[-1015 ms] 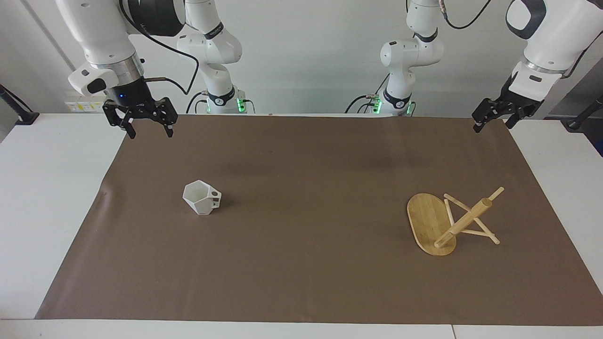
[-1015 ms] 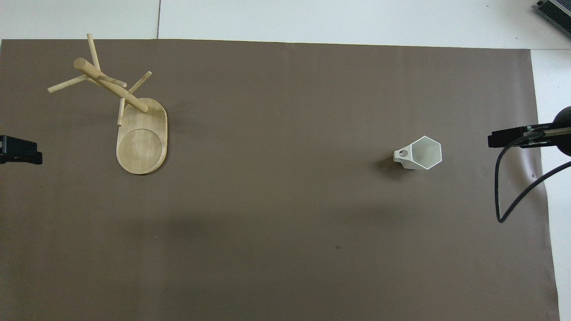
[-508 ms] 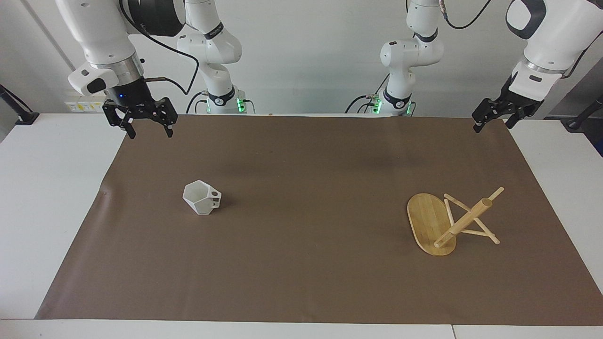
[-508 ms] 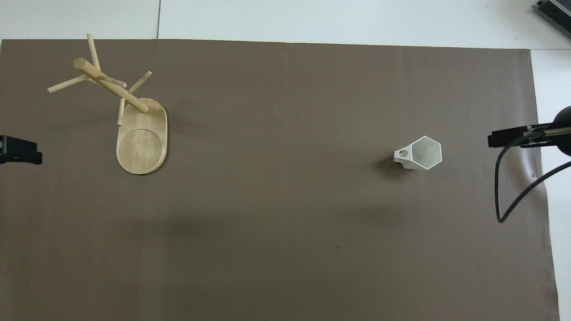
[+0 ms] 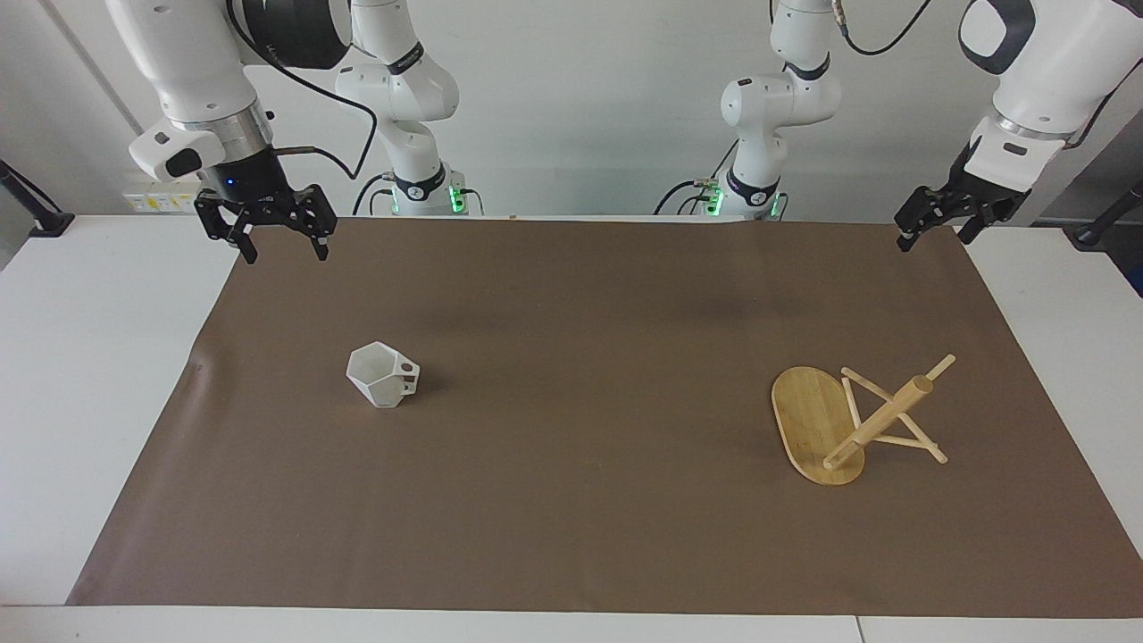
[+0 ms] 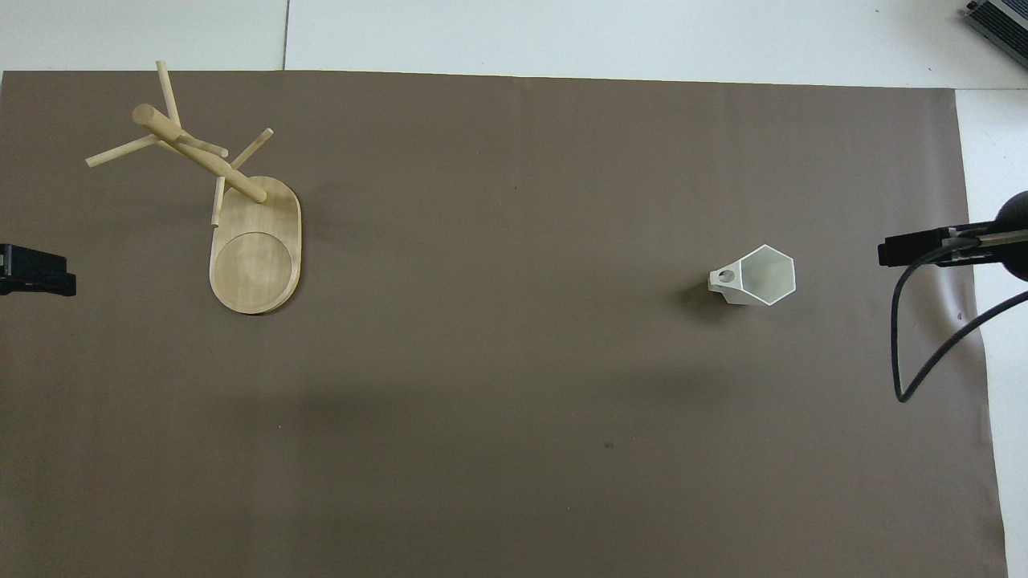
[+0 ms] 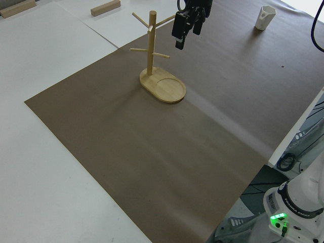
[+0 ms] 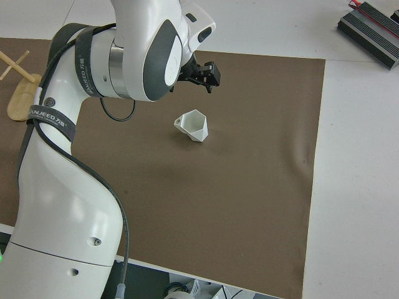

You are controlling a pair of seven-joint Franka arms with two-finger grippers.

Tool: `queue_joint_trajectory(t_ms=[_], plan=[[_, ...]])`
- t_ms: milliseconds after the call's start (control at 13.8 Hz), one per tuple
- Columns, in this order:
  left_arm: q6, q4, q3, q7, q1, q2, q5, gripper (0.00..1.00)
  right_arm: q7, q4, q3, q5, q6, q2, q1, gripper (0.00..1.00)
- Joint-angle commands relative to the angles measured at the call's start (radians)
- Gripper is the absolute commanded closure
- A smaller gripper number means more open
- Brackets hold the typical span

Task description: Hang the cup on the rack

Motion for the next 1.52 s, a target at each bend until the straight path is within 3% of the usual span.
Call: queue_joint_trajectory(t_ms=[0,435,798,1450], plan=[[-0.013,-0.001,0.018,0.001,-0.02,-0.008,-0.005,0.0,-0.025,-0.031,0.003,0.008,0.022,-0.02,-0.002,0.0],[-0.014,-0.001,0.018,0.001,-0.02,-0.008,-0.005,0.0,-0.048,-0.111,0.003,0.014,0.034,-0.02,-0.002,0.0],[-0.013,-0.001,0.018,0.001,-0.02,-0.008,-0.005,0.0,-0.071,-0.234,0.003,0.014,0.192,-0.003,-0.002,0.0],[-0.013,-0.001,0.018,0.001,-0.02,-0.008,-0.005,0.0,-0.086,-0.248,0.003,0.014,0.409,0.163,-0.004,0.0]])
